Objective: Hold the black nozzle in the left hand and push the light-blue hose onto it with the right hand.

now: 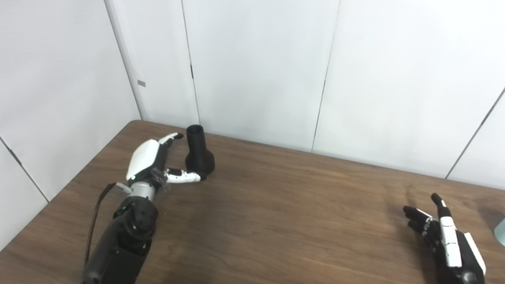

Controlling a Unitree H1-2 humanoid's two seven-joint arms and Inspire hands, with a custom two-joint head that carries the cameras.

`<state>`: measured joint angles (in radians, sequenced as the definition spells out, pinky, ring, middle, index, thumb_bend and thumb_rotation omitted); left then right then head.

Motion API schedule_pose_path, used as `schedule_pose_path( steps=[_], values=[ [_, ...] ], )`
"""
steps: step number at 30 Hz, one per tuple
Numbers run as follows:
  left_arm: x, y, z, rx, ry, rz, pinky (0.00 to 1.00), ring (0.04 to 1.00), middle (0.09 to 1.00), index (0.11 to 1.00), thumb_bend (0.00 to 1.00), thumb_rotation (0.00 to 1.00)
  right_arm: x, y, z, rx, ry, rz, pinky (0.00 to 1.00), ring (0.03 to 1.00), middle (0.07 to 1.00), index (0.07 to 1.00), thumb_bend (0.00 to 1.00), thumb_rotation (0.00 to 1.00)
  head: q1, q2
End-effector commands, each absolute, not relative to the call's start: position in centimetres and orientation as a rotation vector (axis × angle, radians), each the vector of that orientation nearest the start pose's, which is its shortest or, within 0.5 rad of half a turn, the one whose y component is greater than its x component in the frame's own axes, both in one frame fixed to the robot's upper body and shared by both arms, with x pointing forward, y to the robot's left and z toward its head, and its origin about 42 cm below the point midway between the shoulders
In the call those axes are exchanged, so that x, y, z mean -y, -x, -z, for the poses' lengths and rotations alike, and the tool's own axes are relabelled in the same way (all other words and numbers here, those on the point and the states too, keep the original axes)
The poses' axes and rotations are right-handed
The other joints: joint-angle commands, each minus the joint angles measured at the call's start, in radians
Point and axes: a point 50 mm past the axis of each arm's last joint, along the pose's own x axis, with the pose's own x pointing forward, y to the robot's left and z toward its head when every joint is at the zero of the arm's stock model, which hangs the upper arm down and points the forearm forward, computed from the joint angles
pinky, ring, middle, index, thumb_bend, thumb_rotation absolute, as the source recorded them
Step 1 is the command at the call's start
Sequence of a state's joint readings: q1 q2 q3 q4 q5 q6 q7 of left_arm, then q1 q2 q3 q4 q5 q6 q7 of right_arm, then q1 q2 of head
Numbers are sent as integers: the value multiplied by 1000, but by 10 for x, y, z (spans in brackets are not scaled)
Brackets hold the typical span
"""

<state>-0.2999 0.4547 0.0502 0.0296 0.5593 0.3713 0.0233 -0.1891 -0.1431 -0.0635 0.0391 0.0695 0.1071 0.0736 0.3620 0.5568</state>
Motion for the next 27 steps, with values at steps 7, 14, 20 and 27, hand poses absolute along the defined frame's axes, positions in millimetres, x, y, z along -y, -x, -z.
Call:
schedule_pose_path(
  steps=[7, 14, 20, 27],
  values=[
    [-373, -403, -231, -28, -1053, -340, 1000, 986, 988, 972, 1000, 362, 261, -344, -150, 62, 101, -42, 849, 815, 738, 1000, 348, 1000, 3, 8],
    [-368, -416, -226, -101, -1061, -303, 1000, 1000, 1000, 992, 1000, 395, 263, -342, -150, 60, 144, -29, 937, 810, 731, 981, 341, 1000, -4, 21],
    [-359, -427, -223, -149, -1055, -278, 1000, 1000, 1000, 995, 1000, 360, 264, -342, -150, 64, 195, -21, 1000, 824, 719, 944, 350, 1000, -15, 16],
    [-351, -441, -218, -203, -1021, -286, 1000, 977, 977, 963, 1000, 284, 264, -342, -150, 69, 194, -28, 1000, 828, 717, 922, 349, 1000, -21, 16]
  ],
)
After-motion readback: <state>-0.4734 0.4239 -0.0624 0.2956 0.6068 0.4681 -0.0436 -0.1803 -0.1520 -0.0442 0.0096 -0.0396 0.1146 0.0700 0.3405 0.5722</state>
